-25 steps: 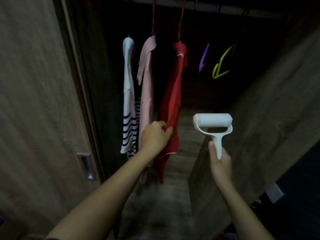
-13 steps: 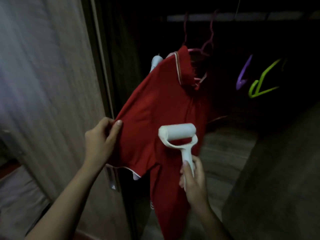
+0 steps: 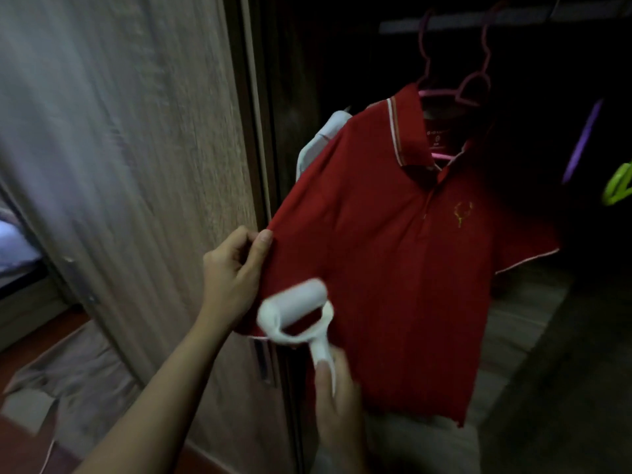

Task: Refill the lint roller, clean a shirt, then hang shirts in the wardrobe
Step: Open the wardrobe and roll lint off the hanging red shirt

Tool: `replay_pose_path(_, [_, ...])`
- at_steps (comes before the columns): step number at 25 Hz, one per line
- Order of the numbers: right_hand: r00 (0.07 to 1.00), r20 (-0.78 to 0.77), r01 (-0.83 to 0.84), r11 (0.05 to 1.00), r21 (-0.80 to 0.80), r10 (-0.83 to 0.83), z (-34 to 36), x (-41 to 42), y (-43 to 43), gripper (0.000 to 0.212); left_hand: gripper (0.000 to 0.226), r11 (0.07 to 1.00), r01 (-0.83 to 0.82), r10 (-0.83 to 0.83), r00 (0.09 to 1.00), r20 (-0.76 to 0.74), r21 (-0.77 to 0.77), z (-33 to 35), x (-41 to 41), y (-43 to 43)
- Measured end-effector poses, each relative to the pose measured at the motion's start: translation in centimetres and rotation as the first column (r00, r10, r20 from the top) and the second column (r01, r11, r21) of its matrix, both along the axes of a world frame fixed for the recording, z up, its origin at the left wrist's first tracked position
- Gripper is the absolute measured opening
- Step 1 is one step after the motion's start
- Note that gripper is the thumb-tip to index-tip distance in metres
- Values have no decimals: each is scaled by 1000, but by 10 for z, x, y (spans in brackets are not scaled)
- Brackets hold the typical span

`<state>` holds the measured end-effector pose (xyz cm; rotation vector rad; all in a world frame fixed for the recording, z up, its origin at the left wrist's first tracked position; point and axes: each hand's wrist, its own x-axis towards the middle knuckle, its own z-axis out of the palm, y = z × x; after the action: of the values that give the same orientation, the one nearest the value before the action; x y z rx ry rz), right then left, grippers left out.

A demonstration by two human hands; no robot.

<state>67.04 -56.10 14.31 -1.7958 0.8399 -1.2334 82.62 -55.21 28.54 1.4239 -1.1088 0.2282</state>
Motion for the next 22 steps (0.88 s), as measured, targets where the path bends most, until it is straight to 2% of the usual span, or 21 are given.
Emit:
replay_pose_path(2, [998,-47,27,998,-52,-29,-10,5,5,29,32,1000,19,-19,1000,10,9,0,3,1])
replay_pose_path(7, [990,101,120,969,-215,-100,64,19,-69,35,41,997,0,-6,997,-75,-79,18,13,-1])
replay_pose_path(11, [920,282,306,948,-82,-272,106,19,-123,39,37,998,21,-24,998,-64,-54,12,14,0])
replay_pose_path(13, [938,221,290,954,-80,-267,92,18,-116,33,40,999,22,-24,998,-57,-47,8,15,0])
replay_pose_path(16, [986,64,157,987,-43,-154,6,19,-56,30,44,998,15,-18,998,-53,-60,5,18,-2])
replay_pose_path(18, [990,48,137,990,-41,-135,-20,14,-32,32,44,997,24,-27,999,-45,-72,5,19,-2])
replay_pose_path(20, [977,69,205,975,-83,-200,13,23,-62,30,44,997,25,-27,999,-31,-71,5,19,-2])
replay_pose_path(22, [956,147,277,947,-166,-254,87,27,-106,24,42,997,33,-35,999,-33,-72,7,19,-2])
